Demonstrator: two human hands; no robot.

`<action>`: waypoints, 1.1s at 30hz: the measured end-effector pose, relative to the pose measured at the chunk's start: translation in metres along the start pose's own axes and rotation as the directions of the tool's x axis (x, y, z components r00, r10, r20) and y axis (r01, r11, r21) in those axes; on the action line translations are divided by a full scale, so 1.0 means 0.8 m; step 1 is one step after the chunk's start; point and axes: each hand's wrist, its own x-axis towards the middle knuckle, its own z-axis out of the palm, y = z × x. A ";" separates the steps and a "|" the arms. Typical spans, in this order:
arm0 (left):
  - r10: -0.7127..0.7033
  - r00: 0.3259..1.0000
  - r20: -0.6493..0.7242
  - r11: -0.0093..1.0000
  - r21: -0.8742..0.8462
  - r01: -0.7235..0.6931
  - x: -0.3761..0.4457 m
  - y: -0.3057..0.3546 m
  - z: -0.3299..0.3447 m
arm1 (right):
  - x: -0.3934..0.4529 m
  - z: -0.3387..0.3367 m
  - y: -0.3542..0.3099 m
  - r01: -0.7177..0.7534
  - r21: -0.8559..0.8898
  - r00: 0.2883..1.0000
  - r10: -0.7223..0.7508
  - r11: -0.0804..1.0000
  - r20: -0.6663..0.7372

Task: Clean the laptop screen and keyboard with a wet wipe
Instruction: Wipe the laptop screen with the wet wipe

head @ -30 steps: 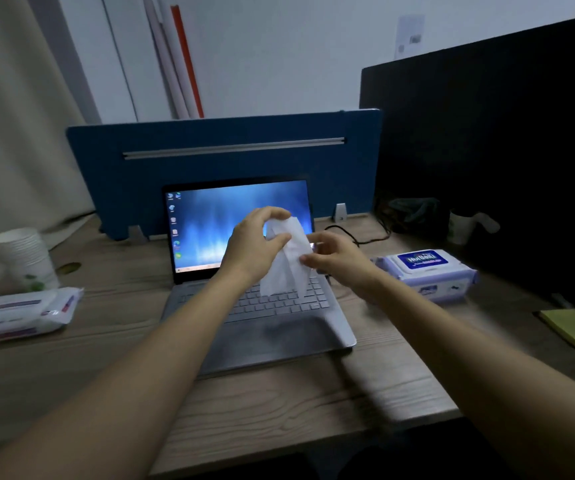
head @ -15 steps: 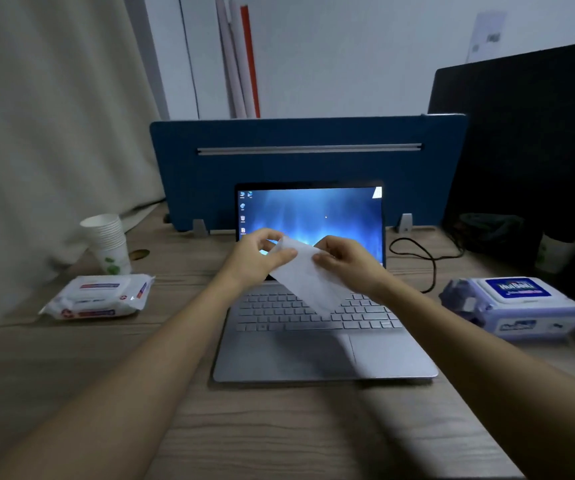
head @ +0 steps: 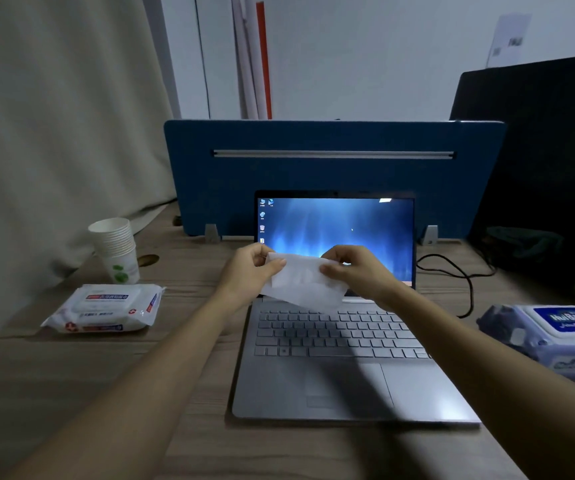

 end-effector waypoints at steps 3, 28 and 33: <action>-0.009 1.000 -0.030 1.000 0.012 0.009 0.016 -0.008 -0.005 | 0.017 -0.001 0.002 0.022 -0.041 1.000 -0.023 0.999 -0.016; 0.061 0.931 -0.361 0.998 0.021 -0.057 0.155 -0.042 -0.031 | 0.161 0.018 0.009 0.302 -0.947 0.668 -0.733 0.109 0.129; 0.049 0.938 -0.344 0.999 -0.003 -0.053 0.160 -0.045 -0.032 | 0.157 0.033 0.005 0.465 -0.885 0.676 -0.656 0.025 0.337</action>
